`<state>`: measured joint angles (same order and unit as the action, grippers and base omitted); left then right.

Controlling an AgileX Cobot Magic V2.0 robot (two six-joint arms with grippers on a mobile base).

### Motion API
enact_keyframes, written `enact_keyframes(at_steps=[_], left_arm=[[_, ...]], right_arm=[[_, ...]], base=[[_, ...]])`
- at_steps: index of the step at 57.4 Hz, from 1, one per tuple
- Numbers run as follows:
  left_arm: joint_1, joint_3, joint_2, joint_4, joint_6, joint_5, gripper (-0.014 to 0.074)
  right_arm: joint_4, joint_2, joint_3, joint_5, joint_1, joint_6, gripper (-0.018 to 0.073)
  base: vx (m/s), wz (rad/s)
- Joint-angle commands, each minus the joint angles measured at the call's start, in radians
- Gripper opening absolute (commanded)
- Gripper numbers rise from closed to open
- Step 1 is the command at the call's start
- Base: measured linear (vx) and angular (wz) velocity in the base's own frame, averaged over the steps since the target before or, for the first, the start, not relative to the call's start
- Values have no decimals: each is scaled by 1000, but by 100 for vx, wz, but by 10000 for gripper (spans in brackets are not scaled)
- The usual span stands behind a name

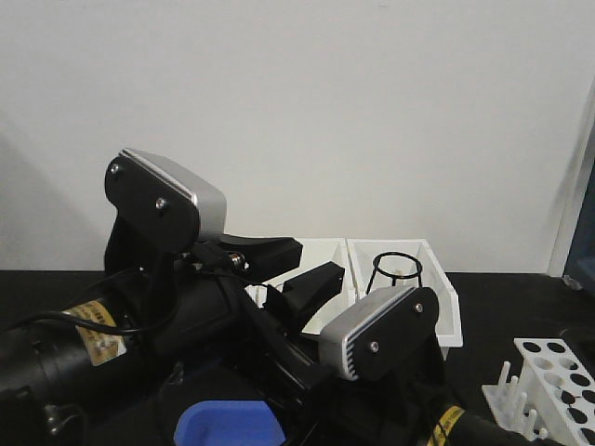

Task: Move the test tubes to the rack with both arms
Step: 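Grasp the test tube with the right gripper and open the left gripper, then carry the test tube with the right gripper above the white rack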

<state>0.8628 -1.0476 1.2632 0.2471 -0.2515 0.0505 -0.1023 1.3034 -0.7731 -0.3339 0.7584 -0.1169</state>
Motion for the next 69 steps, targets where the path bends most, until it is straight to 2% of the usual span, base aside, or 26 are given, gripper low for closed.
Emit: enact_keyframes(at_steps=[1, 21, 31, 37, 51, 69], left_arm=[[-2, -36, -46, -1, -28, 97, 376], [-101, -35, -98, 0, -26, 85, 376], [-142, -35, -127, 0, -25, 37, 376], [-162, -35, -134, 0, -25, -8, 376], [-170, -35, -138, 0, -24, -89, 376], [-170, -35, -138, 0, -23, -100, 376]], right_arm=[[-1, -24, -34, -61, -2, 6, -8], [-1, -24, -34, -50, -3, 11, -8], [32, -24, -34, -66, -40, 85, -8], [71, -27, -34, -66, -122, 94, -8], [59, -88, -34, -50, -347, 142, -8], [56, -219, -34, 65, -728, 165, -7]], base=[[0, 0], [0, 0], [0, 0], [0, 0], [0, 0], [0, 0]])
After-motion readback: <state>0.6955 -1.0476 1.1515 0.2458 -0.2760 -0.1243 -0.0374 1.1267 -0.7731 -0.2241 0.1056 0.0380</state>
